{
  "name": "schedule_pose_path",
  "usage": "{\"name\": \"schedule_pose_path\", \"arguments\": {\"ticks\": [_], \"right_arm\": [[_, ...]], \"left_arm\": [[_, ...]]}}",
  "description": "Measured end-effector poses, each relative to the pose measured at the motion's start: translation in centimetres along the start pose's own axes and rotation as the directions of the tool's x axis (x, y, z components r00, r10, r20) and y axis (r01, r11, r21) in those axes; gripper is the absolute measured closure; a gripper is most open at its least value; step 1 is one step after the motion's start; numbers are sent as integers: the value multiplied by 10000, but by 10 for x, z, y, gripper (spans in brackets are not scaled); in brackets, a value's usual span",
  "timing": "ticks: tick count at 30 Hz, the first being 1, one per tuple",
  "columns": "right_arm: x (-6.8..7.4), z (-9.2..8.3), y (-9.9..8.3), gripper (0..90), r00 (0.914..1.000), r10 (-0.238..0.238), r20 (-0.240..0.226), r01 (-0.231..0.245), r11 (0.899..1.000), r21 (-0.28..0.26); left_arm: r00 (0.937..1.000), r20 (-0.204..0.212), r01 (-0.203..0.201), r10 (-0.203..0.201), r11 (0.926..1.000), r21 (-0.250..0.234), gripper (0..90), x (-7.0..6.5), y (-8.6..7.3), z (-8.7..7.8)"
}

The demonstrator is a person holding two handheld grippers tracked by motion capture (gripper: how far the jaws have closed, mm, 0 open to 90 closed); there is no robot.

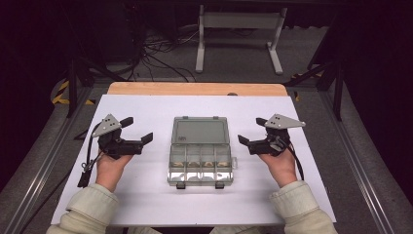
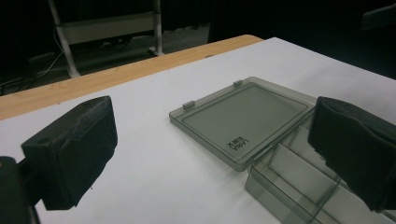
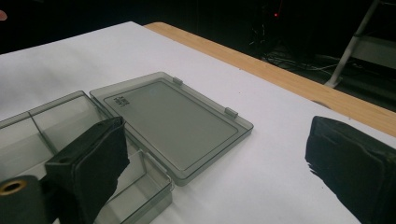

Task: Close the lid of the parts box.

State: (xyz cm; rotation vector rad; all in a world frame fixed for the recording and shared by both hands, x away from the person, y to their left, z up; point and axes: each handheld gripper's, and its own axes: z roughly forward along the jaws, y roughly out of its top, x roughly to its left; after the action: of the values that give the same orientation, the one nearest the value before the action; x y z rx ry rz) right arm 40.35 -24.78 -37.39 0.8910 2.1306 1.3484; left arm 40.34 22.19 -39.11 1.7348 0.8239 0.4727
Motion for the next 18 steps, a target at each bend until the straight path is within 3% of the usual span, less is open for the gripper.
{"name": "schedule_pose_path", "arguments": {"ticks": [18], "right_arm": [[-17, 28, 7, 65, 9999, 142, 38, -143, 9991, 406]], "left_arm": [[9999, 83, -92, 88, 9986, 525, 25, 7, 11, 34]]}}
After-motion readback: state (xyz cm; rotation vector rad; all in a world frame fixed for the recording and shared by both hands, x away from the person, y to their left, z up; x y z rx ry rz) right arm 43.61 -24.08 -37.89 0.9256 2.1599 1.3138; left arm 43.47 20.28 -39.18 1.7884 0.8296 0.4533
